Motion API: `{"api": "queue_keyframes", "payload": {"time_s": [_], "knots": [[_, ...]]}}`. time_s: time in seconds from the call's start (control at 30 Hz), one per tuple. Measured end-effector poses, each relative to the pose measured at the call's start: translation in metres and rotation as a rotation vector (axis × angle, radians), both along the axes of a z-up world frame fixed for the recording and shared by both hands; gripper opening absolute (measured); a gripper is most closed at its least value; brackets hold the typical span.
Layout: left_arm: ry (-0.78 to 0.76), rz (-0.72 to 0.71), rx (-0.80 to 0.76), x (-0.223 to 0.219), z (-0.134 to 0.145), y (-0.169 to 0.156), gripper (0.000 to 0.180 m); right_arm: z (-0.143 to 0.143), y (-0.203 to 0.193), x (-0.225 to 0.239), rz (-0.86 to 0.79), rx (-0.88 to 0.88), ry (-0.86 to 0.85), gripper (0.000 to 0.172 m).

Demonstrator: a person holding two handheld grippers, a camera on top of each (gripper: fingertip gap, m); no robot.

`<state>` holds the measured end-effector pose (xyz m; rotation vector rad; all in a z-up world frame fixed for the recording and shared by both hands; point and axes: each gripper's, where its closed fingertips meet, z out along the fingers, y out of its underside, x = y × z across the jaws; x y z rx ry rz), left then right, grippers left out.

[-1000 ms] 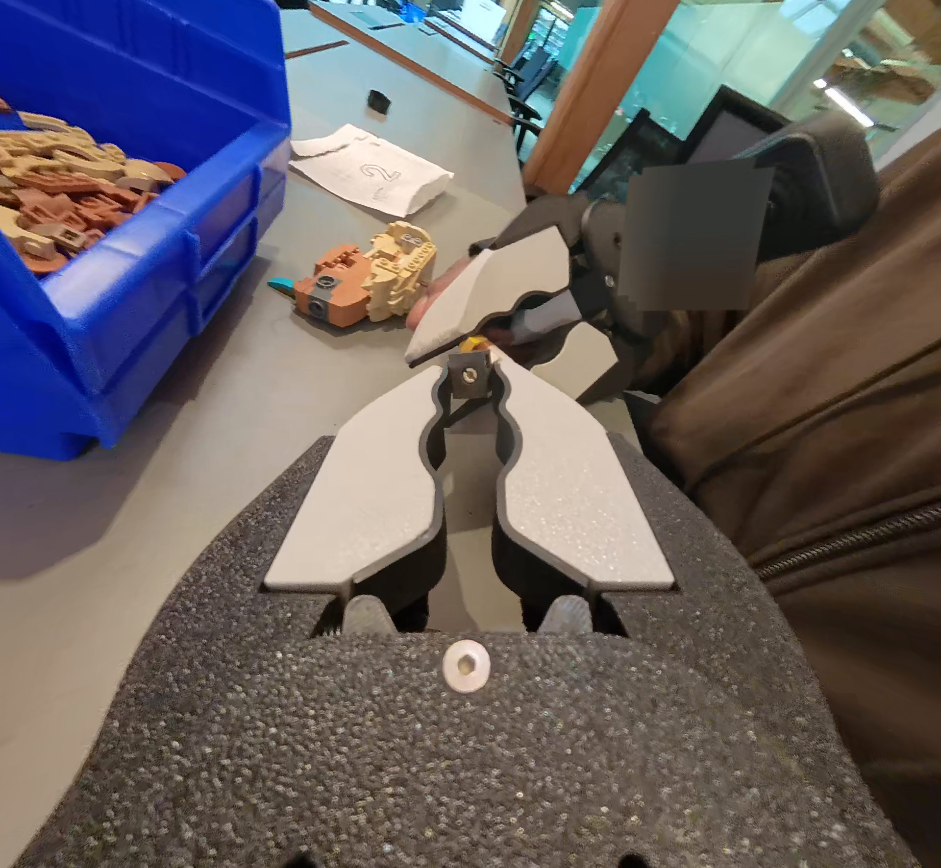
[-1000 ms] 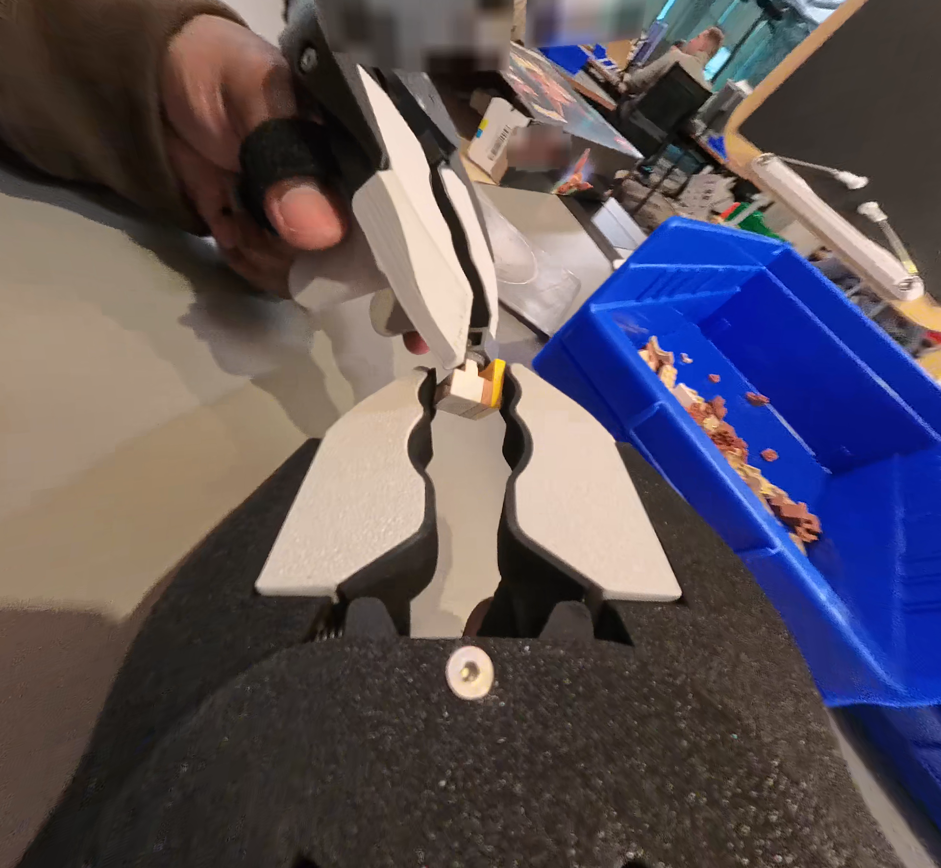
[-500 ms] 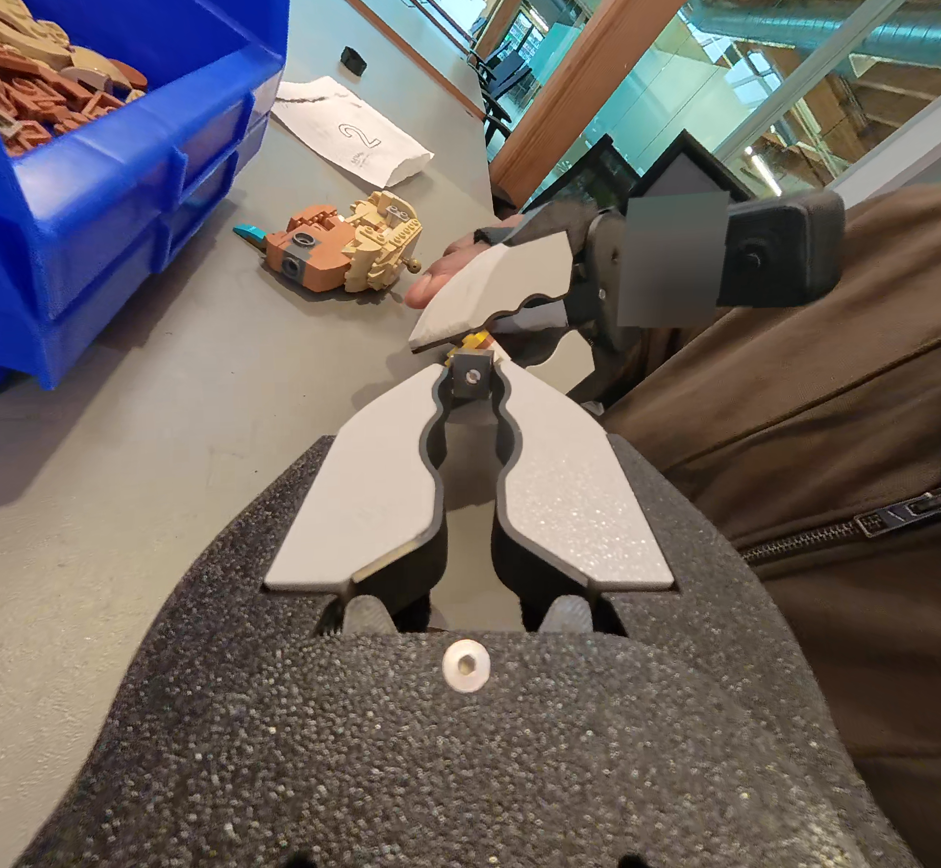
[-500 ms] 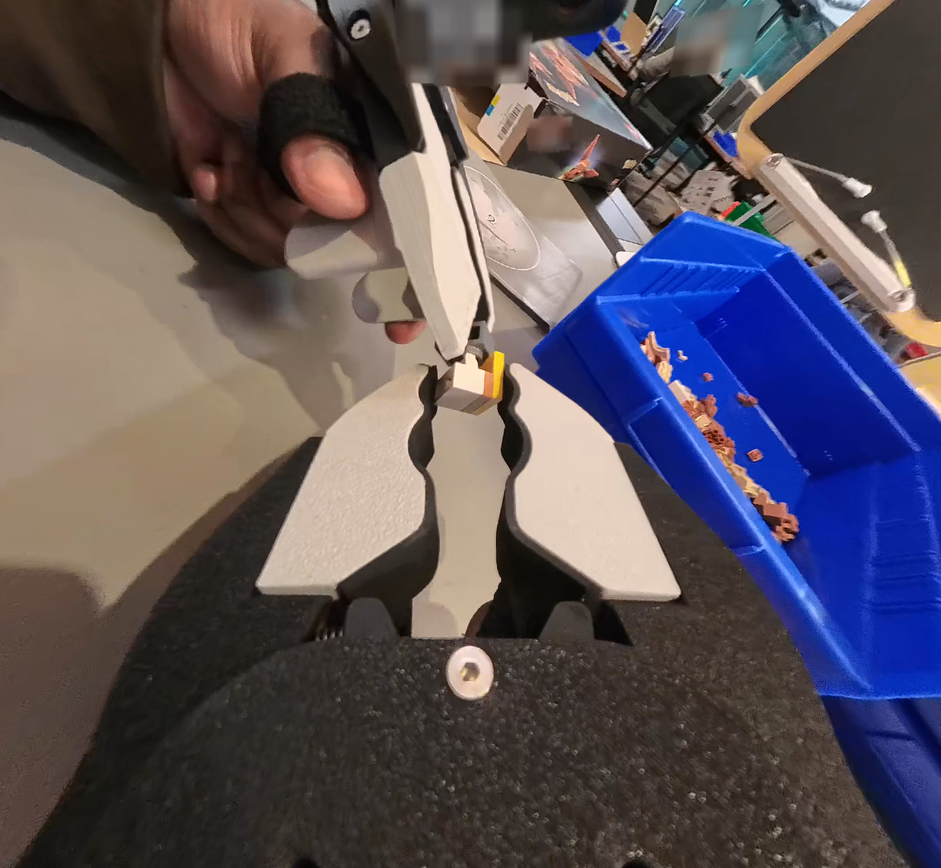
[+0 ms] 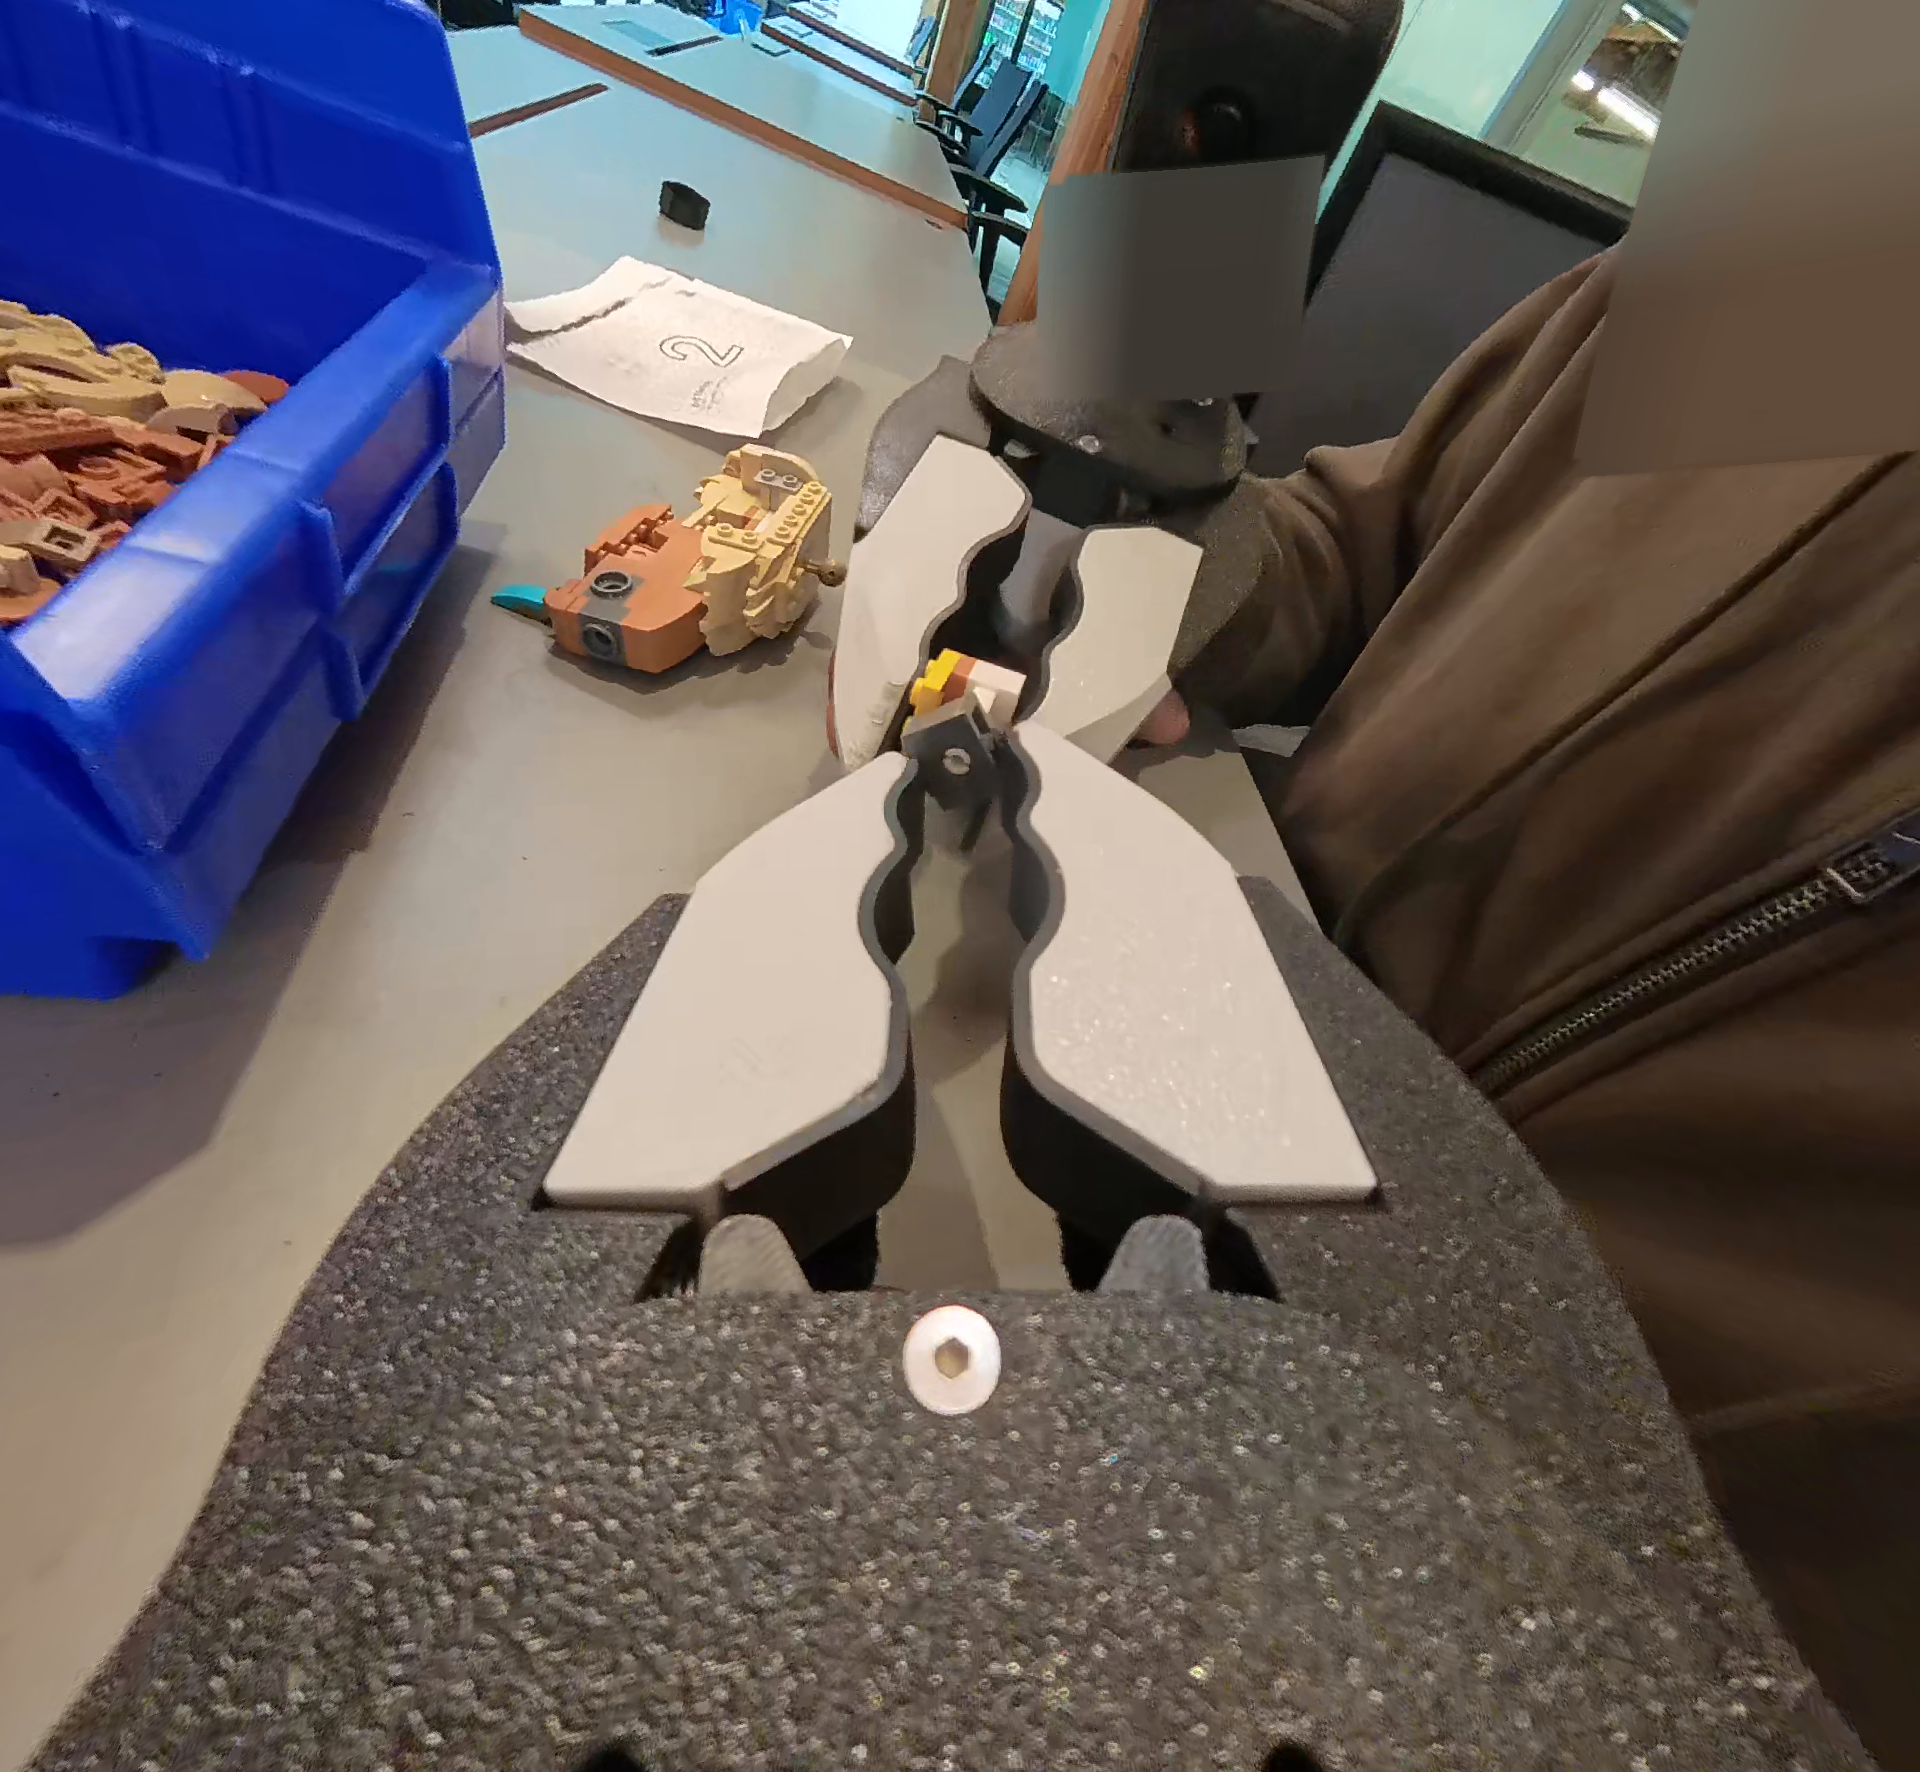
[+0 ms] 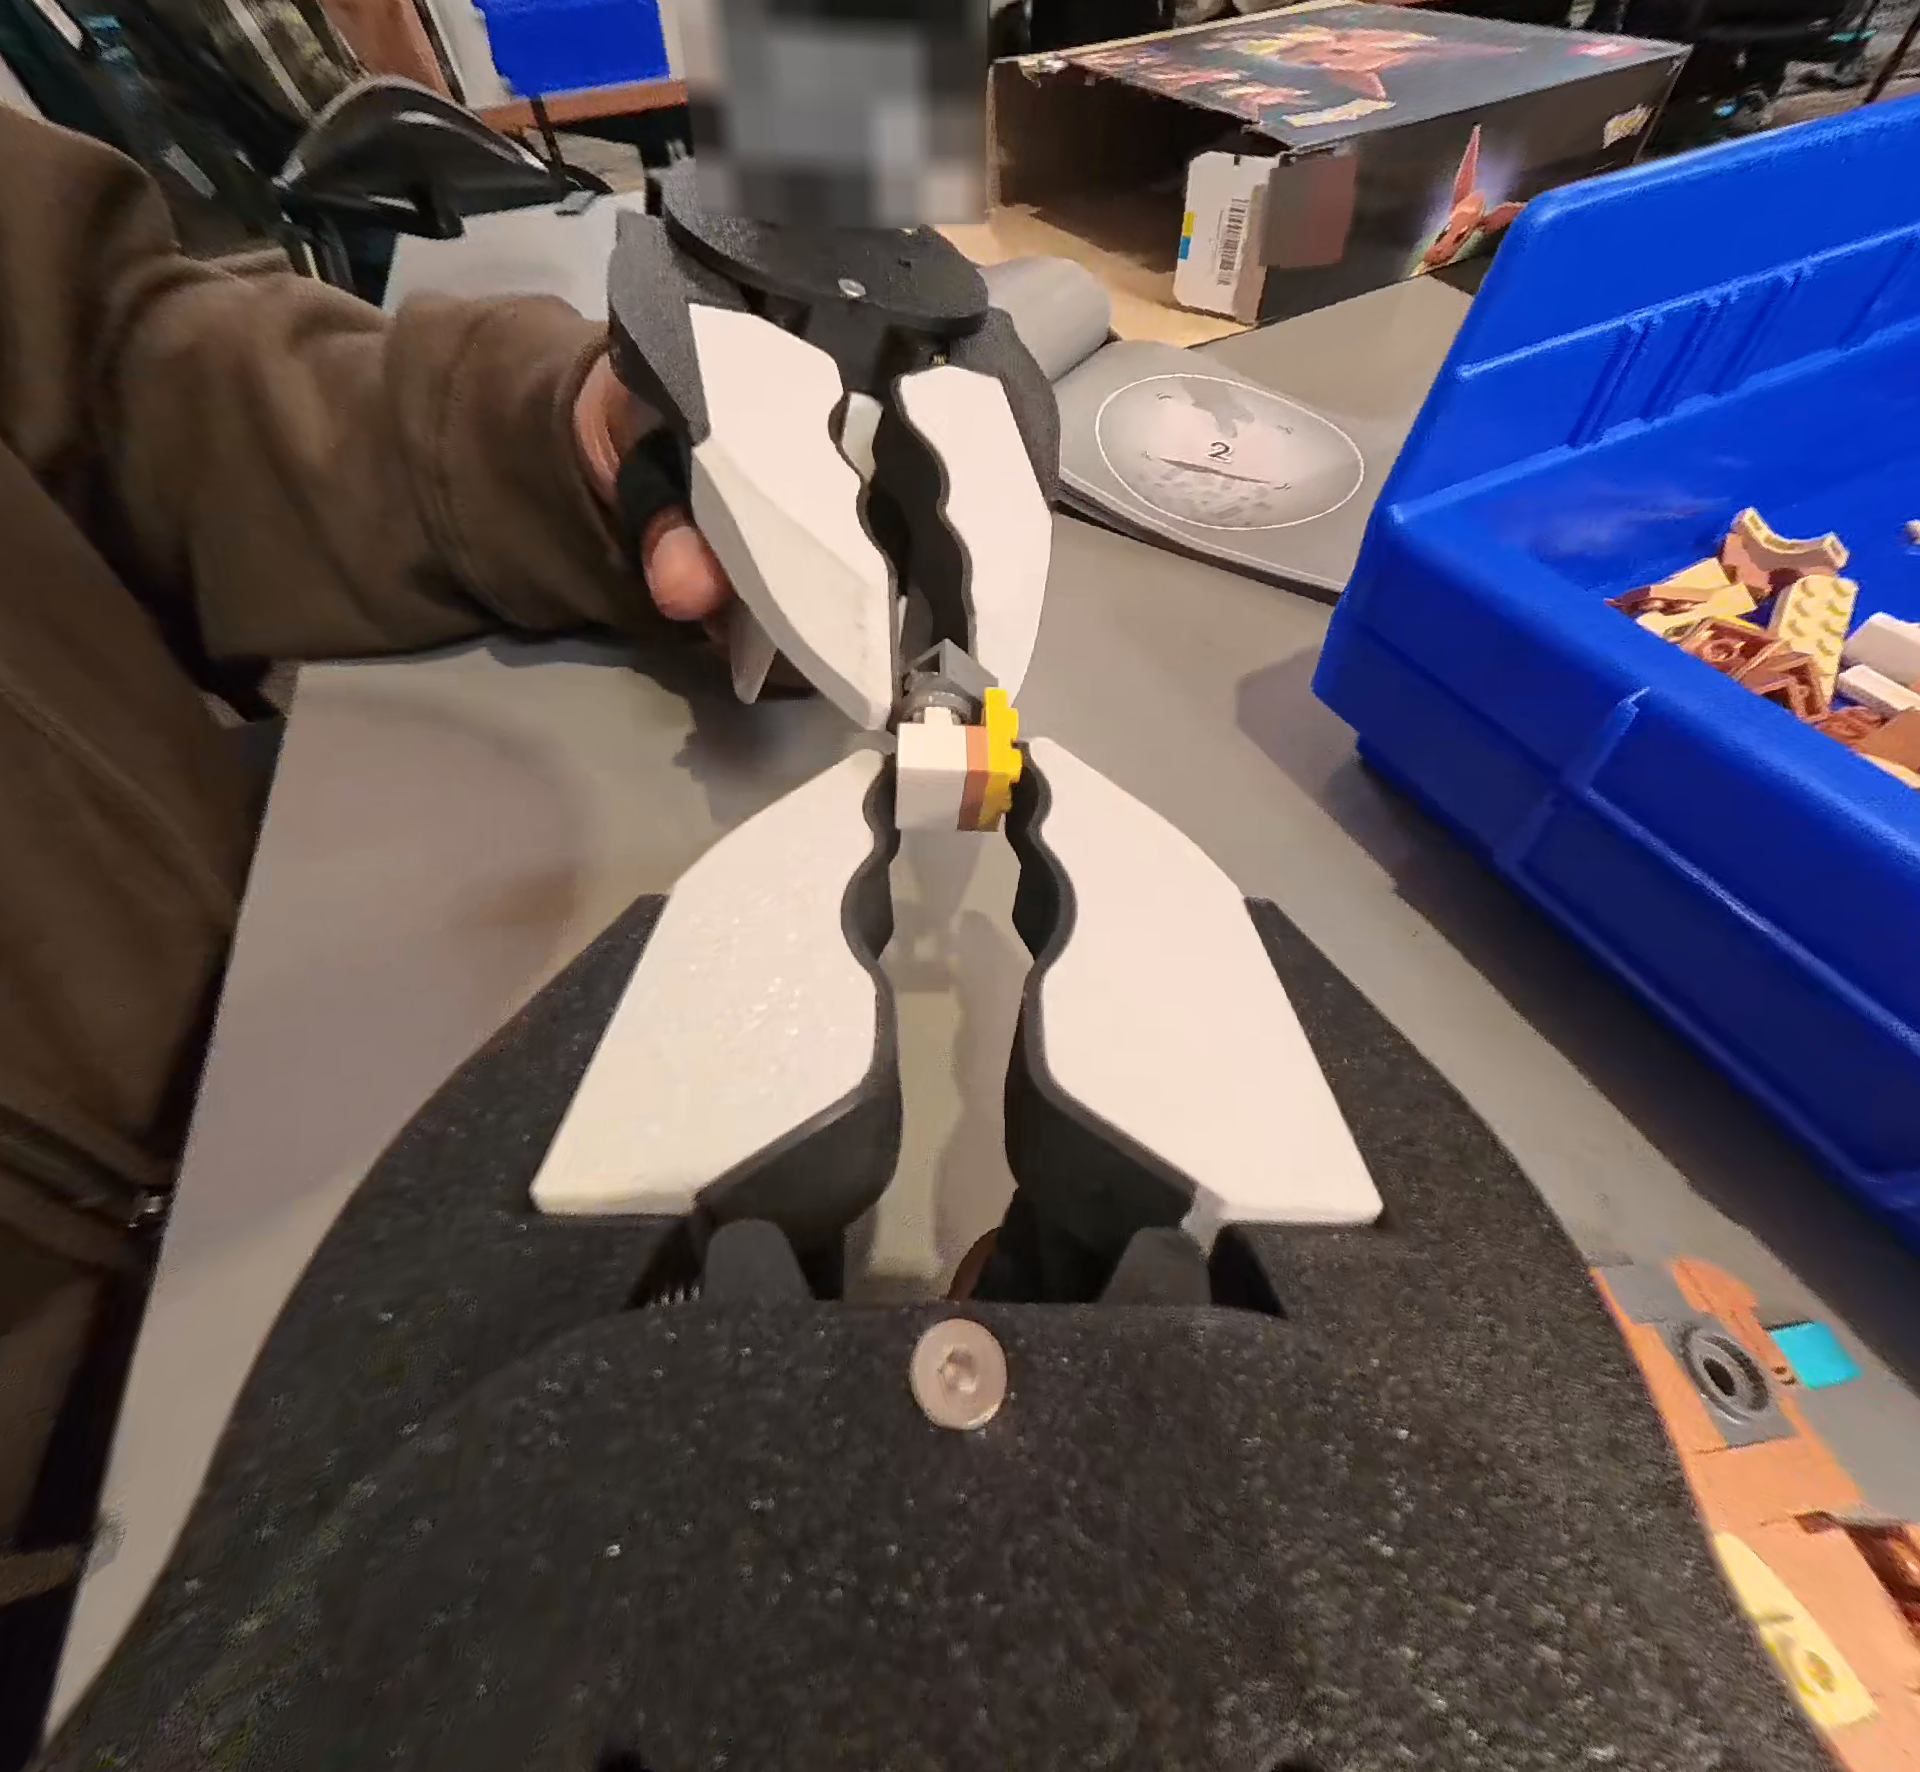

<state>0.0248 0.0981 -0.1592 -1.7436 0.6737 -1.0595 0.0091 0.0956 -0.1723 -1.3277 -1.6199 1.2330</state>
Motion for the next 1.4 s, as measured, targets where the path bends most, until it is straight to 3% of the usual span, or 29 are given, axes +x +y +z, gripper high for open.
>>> {"api": "queue_keyframes", "payload": {"time_s": [0.2,0.4,0.57,0.73,0.83,1.0,1.03,1.17,1.27,1.4], "knots": [[-0.073,0.027,-0.142,-0.004,-0.005,0.005,0.014,-0.004,0.012,-0.004,-0.117,0.302,0.044,0.023],[-0.091,0.08,-0.274,-0.007,-0.015,0.01,0.014,-0.011,0.029,-0.008,-0.246,0.723,0.047,0.04],[-0.143,0.094,-0.359,-0.006,-0.017,0.01,0.014,-0.007,0.028,-0.011,-0.269,1.011,0.075,0.025],[-0.184,0.083,-0.357,-0.007,-0.012,0.006,0.014,-0.002,0.024,-0.009,-0.252,1.144,0.089,0.018],[-0.149,0.074,-0.329,-0.007,-0.013,0.005,0.014,-0.005,0.023,-0.01,-0.228,1.074,0.071,0.018],[-0.128,0.071,-0.3,-0.011,-0.013,0.004,0.012,-0.013,0.02,-0.01,-0.178,0.795,0.023,0.019],[-0.123,0.13,-0.277,-0.02,-0.012,0.01,0.0,-0.017,0.024,-0.007,-0.18,0.744,-0.006,0.018],[-0.14,0.294,-0.211,-0.079,-0.007,0.019,0.0,-0.019,0.053,0.007,-0.25,0.61,-0.037,0.018],[-0.069,0.152,-0.148,-0.049,-0.007,0.011,0.002,-0.02,0.041,0.0,-0.183,0.537,-0.029,0.018],[0.08,0.08,-0.018,-0.02,-0.013,0.011,0.026,-0.014,0.018,-0.004,-0.057,0.352,-0.004,0.018]]}}
